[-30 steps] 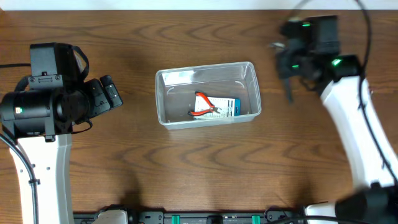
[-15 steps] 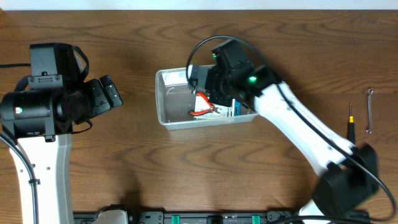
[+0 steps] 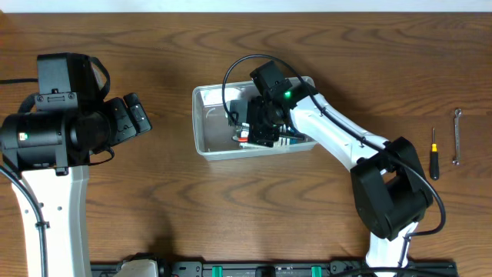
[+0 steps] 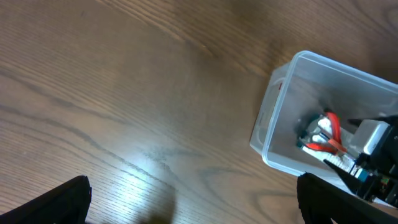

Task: Pack container
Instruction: 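Carry the hammer with the right gripper and release into container, then move the right gripper to the yellow screwdriver and grasp its handle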

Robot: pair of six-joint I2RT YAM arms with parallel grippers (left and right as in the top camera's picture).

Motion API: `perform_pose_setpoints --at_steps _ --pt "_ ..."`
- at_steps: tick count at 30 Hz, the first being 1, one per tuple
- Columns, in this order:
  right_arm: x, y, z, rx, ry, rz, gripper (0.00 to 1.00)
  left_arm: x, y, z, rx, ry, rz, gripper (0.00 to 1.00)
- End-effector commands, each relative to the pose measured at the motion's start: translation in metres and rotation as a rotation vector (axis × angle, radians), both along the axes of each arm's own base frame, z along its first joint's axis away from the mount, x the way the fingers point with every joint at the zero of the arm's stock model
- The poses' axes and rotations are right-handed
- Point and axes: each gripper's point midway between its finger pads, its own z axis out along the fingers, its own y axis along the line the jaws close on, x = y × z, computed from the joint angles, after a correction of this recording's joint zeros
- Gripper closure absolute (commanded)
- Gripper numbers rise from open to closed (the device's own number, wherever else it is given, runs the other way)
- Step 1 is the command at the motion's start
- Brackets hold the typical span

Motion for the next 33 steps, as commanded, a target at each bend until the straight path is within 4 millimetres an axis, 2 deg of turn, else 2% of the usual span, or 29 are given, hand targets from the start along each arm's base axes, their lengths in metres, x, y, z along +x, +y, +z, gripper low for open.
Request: perform_pose_setpoints --at_steps 1,4,7,9,11,13,14,15,18,21,23,26,30,33 --pt "0.014 0.000 0.030 0.047 -0.038 -0.070 0.01 -0.001 0.001 -0.003 0.017 0.012 -0.012 0.02" --pt "0.029 -0.014 0.080 0.086 -0.074 -0.227 0.01 -0.001 0.001 -0.003 0.017 0.012 -0.012 0.02" --pt "0.040 -0.052 0.127 0.079 -0.106 -0.444 0.01 -0.001 0.001 -0.003 0.017 0.012 -0.012 0.02" --pt "0.049 -0.098 0.154 0.049 -0.147 -0.659 0.01 -0.001 0.001 -0.002 0.017 0.012 -0.012 0.02" --pt "0.052 -0.156 0.174 0.019 -0.177 -0.919 0.01 -0.001 0.001 -0.002 0.017 0.011 -0.012 0.02" --pt "0.045 -0.215 0.185 0.018 -0.158 -1.178 0.01 -0.001 0.001 -0.002 0.017 0.011 -0.012 0.02" --pt "0.041 -0.234 0.187 0.023 -0.138 -1.261 0.01 -0.001 0.001 -0.002 0.017 0.011 -0.012 0.02" --pt "0.034 -0.263 0.186 0.026 -0.103 -1.386 0.01 -0.001 0.001 -0.002 0.018 0.011 -0.012 0.02" --pt "0.017 -0.326 0.175 0.011 -0.011 -1.624 0.01 0.001 0.001 -0.002 0.018 0.005 -0.012 0.02" --pt "0.002 -0.372 0.152 -0.019 0.072 -1.738 0.01 0.002 0.002 -0.001 0.018 -0.003 -0.012 0.02" --pt "-0.007 -0.396 0.133 -0.065 0.103 -1.759 0.01 0.003 0.002 0.000 0.018 -0.008 -0.012 0.02" --pt "-0.019 -0.423 0.094 -0.109 0.159 -1.808 0.01 0.004 0.002 0.000 0.019 -0.010 -0.012 0.02" --pt "-0.035 -0.445 0.049 -0.149 0.220 -1.843 0.01 0.004 0.002 0.000 0.019 -0.010 -0.012 0.02" --pt "-0.042 -0.455 0.026 -0.165 0.231 -1.840 0.01 0.004 0.002 0.000 0.019 -0.010 -0.012 0.02"
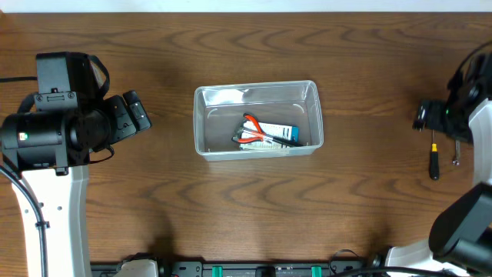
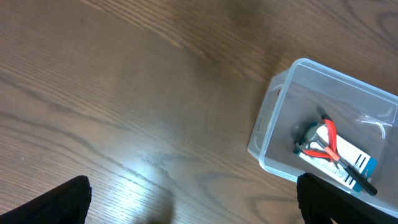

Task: Pack container
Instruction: 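Move the right gripper to the yellow screwdriver and grasp its handle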

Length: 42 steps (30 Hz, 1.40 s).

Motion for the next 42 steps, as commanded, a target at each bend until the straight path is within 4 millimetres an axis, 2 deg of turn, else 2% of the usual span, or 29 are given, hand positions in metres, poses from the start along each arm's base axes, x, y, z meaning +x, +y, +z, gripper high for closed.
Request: perform_pose_setpoints --at_steps 1,7,11,14,20,37,39,42 --pt "-0.011 -0.009 -0.020 0.004 0.030 0.028 0.01 0.000 0.001 -0.002 0.017 0.010 -0.012 0.02" --pt "-0.021 -0.018 -0.039 0.014 0.033 0.061 0.01 0.000 0.001 -0.002 0.017 0.010 -0.012 0.02" --pt "-0.019 -0.011 -0.053 0.097 -0.035 0.093 0.01 0.000 0.001 -0.002 0.017 0.010 -0.012 0.02" --pt "-0.026 -0.013 -0.066 0.098 -0.029 0.085 0.01 0.000 0.001 -0.002 0.017 0.010 -0.012 0.02" --pt "-0.033 -0.016 -0.078 0.094 -0.037 0.067 0.01 0.000 0.001 -0.002 0.017 0.010 -0.012 0.02" --pt "-0.041 -0.014 -0.124 0.147 0.061 0.050 0.02 -0.001 0.001 -0.003 0.017 0.014 -0.012 0.02" --pt "-0.041 -0.014 -0.124 0.146 0.065 0.049 0.05 -0.001 0.001 -0.003 0.017 0.013 -0.012 0.02" --pt "-0.042 -0.014 -0.124 0.147 0.066 0.048 0.16 -0.001 0.001 -0.003 0.017 0.014 -0.012 0.02"
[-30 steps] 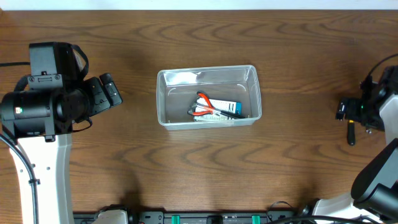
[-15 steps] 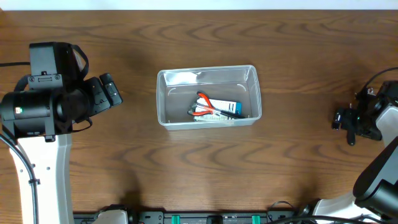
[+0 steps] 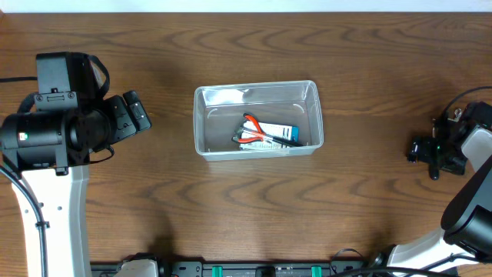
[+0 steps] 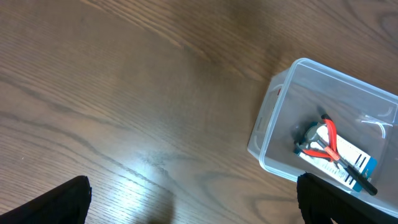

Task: Pack container
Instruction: 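Move the right gripper to the yellow screwdriver and grasp its handle, then carry the screwdriver with the right gripper and release into container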

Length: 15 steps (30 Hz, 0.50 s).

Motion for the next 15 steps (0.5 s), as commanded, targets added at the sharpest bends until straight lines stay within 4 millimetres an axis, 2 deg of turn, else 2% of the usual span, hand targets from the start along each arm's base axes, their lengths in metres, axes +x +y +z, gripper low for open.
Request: perform_pose_setpoints --at_steps 1,6,15 --pt "-0.0116 0.0011 -0.0166 0.028 0.052 -0.012 0.20 -0.0009 0.0014 -0.0025 0.017 0.012 -0.012 0.02" --pt "-0.0116 0.0012 -0.0166 0.029 0.052 -0.012 0.37 -0.0010 0.0014 -0.0025 0.017 0.013 -0.011 0.02" --pt "-0.0109 0.0006 -0.0165 0.030 0.048 -0.042 0.54 -0.0011 0.0014 -0.0026 0.017 0.013 -0.012 0.02"
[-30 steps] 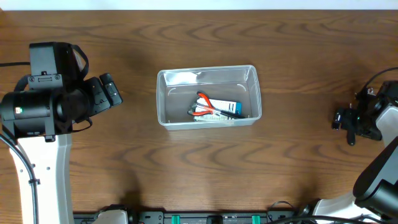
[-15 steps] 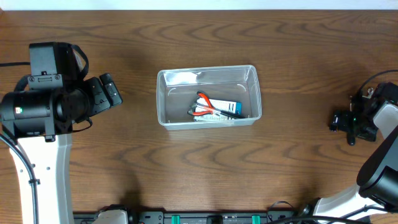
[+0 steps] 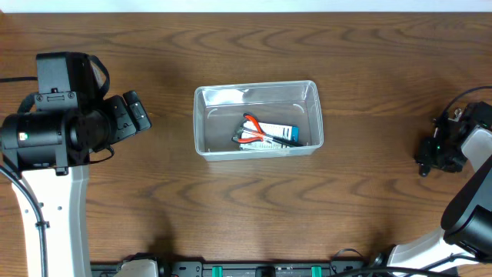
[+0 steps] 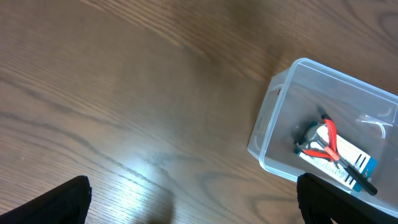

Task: Pack container
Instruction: 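Carry the screwdriver with the right gripper and release into container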

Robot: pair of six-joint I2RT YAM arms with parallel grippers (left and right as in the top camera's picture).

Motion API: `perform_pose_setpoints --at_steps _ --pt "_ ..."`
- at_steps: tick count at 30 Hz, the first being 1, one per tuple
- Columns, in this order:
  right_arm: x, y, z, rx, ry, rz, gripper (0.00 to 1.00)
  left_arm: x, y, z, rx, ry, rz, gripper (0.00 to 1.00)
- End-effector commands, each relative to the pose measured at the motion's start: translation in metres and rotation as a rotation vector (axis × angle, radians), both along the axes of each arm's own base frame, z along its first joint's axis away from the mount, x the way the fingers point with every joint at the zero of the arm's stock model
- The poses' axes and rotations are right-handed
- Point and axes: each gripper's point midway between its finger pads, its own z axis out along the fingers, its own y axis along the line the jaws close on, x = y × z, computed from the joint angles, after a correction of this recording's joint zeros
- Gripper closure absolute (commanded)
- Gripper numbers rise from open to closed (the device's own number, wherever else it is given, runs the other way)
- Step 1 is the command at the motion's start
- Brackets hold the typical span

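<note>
A clear plastic container (image 3: 206, 123) sits mid-table. Inside it lie red-handled pliers (image 3: 252, 129) and a blue-and-white packet (image 3: 281, 133); the left wrist view shows the same container (image 4: 268, 134) and pliers (image 4: 324, 138). My left gripper (image 3: 135, 114) hovers left of the container, open and holding nothing, its dark fingertips (image 4: 69, 200) spread wide over bare wood. My right gripper (image 3: 427, 160) is low at the table's far right edge. Its jaws look dark and small from above, so I cannot tell how they stand.
The wooden table (image 3: 254, 208) runs around the container on all sides. The left arm's bulky body (image 3: 54, 127) stands at the left edge. A dark rail (image 3: 261, 269) lines the front edge. No loose tools show at the right, where the right arm covers the table.
My right gripper has shifted slightly down and right at the table's right edge. A dark tool end that showed just below it no longer shows. The left arm and container are unchanged.
First my right gripper was inside the container over the pliers and packet, with a screwdriver and a wrench lying at the far right. Then it was out at the right edge with both items left inside. It later sat low over the tools' spot and remains there.
</note>
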Motion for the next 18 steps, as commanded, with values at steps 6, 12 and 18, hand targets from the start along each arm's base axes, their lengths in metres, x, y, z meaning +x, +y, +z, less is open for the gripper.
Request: perform_pose_setpoints --at_steps 6,12,18 --pt "-0.011 0.001 -0.016 0.033 0.048 -0.055 0.60 -0.001 0.001 -0.003 0.017 0.013 -0.012 0.02" --pt "-0.009 0.004 -0.016 0.034 0.047 -0.044 0.66 -0.001 0.001 -0.003 0.017 0.013 -0.012 0.02" --pt "0.002 0.014 -0.010 0.022 0.030 -0.001 0.73 -0.001 0.001 -0.003 0.017 0.013 -0.012 0.02"
